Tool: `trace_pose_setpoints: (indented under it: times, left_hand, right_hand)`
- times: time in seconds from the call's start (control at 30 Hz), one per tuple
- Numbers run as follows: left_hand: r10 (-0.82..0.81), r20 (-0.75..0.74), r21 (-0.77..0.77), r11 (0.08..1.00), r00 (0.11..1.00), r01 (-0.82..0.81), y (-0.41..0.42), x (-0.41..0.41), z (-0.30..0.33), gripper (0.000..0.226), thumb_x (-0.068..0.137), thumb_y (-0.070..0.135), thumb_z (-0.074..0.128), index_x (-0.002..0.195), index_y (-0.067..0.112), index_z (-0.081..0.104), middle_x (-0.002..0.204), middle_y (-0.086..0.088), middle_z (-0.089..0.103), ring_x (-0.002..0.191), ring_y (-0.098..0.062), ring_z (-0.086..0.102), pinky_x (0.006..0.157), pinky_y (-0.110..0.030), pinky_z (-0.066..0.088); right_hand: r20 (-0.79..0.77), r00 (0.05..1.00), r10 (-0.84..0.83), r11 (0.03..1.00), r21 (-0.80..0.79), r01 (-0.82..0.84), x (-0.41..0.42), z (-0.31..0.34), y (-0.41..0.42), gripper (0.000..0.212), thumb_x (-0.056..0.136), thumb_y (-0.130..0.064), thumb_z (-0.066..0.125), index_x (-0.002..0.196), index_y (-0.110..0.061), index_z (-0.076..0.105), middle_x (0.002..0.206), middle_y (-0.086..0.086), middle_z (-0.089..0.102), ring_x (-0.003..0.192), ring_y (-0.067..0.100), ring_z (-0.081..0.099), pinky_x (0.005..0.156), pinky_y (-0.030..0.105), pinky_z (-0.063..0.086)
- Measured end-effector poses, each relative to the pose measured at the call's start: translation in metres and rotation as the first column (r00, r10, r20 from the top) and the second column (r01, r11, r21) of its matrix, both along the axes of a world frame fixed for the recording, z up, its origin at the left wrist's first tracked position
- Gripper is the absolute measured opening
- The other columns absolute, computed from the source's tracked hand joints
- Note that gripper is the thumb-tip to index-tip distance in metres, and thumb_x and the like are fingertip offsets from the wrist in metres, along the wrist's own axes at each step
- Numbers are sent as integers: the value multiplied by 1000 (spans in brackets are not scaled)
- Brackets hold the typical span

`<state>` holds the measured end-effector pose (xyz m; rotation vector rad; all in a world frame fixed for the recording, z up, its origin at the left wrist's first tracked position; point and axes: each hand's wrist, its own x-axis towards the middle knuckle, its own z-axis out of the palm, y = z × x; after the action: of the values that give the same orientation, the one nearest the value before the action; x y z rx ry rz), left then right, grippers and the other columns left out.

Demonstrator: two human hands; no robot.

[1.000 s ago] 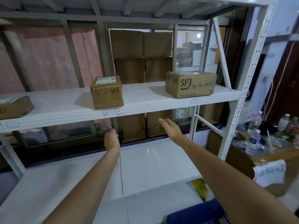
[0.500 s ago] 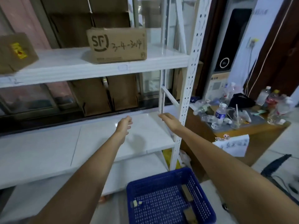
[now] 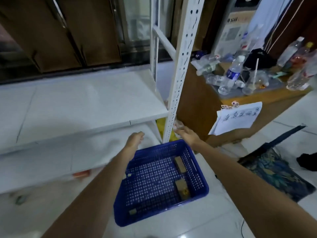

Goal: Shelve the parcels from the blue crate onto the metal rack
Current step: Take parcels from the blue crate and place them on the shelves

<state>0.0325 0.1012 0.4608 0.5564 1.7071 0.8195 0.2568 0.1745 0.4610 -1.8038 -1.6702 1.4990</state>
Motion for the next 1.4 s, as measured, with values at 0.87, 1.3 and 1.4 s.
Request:
trace_pose_setpoints:
  times: [0.87, 1.3, 1.4]
  left_hand:
    - [-831, 36, -571, 439, 555, 694, 57, 204, -642, 66, 101, 43, 31, 150, 4, 10, 147, -26, 31, 119, -40, 52, 56, -43, 49]
    - [-242, 379, -356, 853, 893, 382, 54, 206, -675, 17, 95, 20, 46, 108, 9, 52, 88, -9, 55, 87, -22, 55, 81, -36, 51]
    - [-201, 362, -383, 858, 910, 342, 51, 173, -679, 19, 88, 26, 62, 102, 14, 56, 92, -4, 59, 90, -18, 54, 66, -29, 49]
  right_hand:
    - [525, 428, 736, 653, -716, -245, 101, -615, 38, 62, 96, -26, 59, 149, -26, 28, 97, 9, 53, 93, 27, 52, 83, 39, 46]
    - [493, 709, 504, 792, -591, -152, 99, -647, 34, 55, 94, -16, 60, 141, -2, 34, 120, 15, 49, 103, 27, 49, 88, 32, 45]
    - [352, 877, 327, 846, -522, -106, 88, -645, 30, 47, 96, -13, 58, 138, -3, 40, 130, 12, 46, 112, 25, 49, 85, 33, 48]
